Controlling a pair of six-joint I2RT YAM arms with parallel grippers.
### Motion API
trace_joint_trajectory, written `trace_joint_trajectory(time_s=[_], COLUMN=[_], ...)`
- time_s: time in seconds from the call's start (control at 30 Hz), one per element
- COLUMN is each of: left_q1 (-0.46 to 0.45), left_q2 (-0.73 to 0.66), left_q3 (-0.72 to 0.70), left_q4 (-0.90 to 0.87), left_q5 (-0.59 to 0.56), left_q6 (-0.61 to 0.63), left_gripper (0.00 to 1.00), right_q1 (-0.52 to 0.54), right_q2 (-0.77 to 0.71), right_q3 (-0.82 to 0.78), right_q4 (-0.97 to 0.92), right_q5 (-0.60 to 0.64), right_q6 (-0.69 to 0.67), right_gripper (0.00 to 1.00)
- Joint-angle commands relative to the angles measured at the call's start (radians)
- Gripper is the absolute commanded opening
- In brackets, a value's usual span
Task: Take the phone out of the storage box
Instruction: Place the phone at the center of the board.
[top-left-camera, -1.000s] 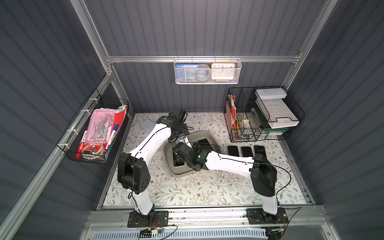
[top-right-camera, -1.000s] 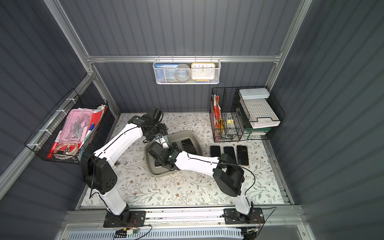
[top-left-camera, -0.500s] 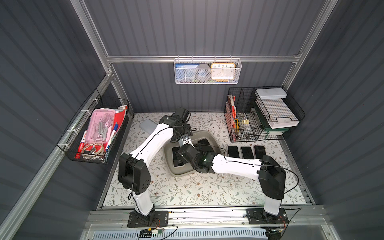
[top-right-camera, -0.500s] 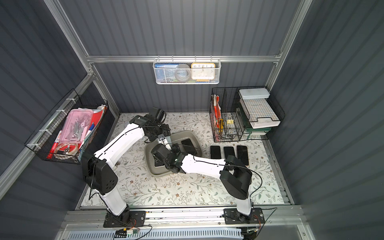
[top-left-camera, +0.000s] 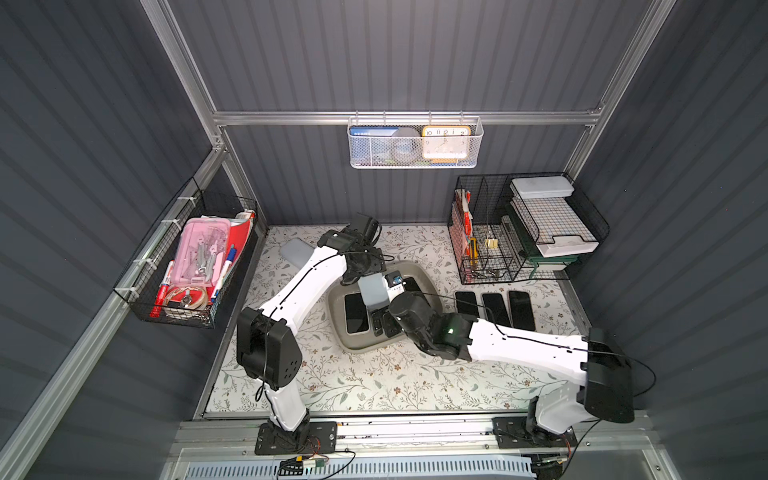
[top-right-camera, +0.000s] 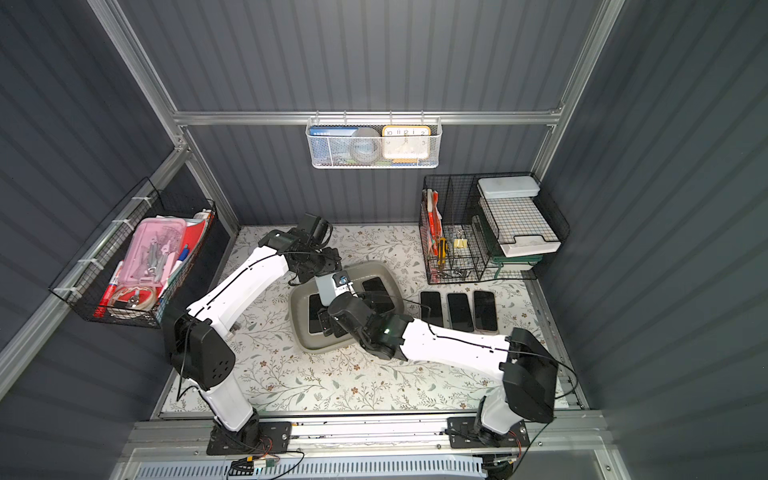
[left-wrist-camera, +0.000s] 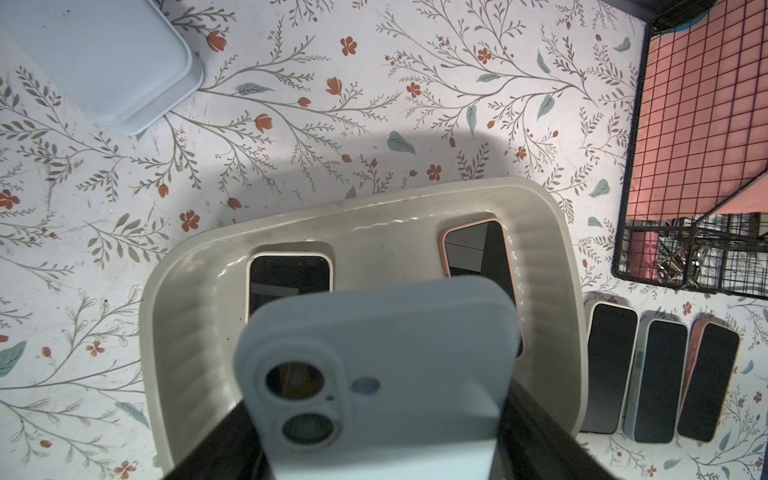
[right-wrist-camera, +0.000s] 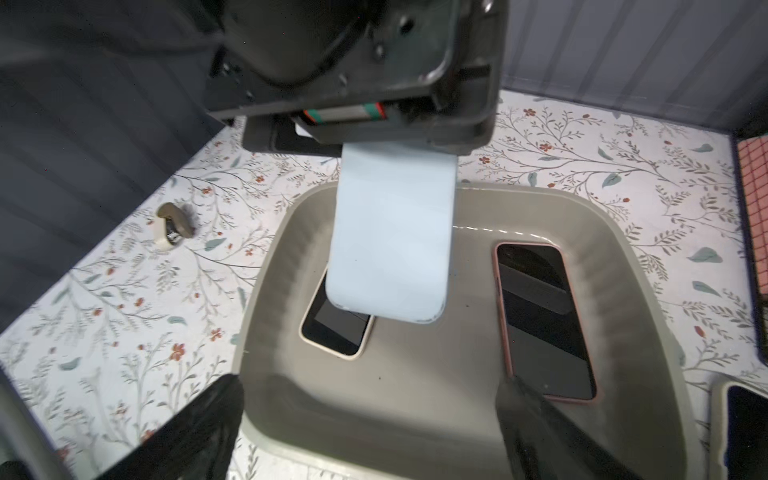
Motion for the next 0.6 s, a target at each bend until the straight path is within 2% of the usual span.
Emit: trace_joint_trajectory(time_s=[0.0, 0.17, 0.3, 0.57], left_q1=[-0.003, -0.003, -0.003, -0.003], left_q2=[-0.069, -0.101, -0.121, -0.153], left_q3=[0.016, -0.004, 0.014, 0.015], left_q4=[0.028, 0.057, 0.037, 0.045], left_q5=[0.039, 0.117, 0.129, 0.189], left_q6=[0.036, 0.068, 0.074, 0.119], left_gripper=[0.25, 0.25, 0.25, 0.24], right_q1=[-0.032, -0.128, -0.227, -0.345], right_q2=[-0.057, -0.149, -0.214, -0.224], right_q3=[-0.051, -0.171, -0.264, -0.269], right_q4=[0.016, 0.11, 0.194, 0.252], right_q5=[-0.168, -0.389, -0.52, -0.741], right_q6=[0.055, 0.155, 0.222, 0.236], right_gripper=[0.99, 0.98, 0.94, 0.82])
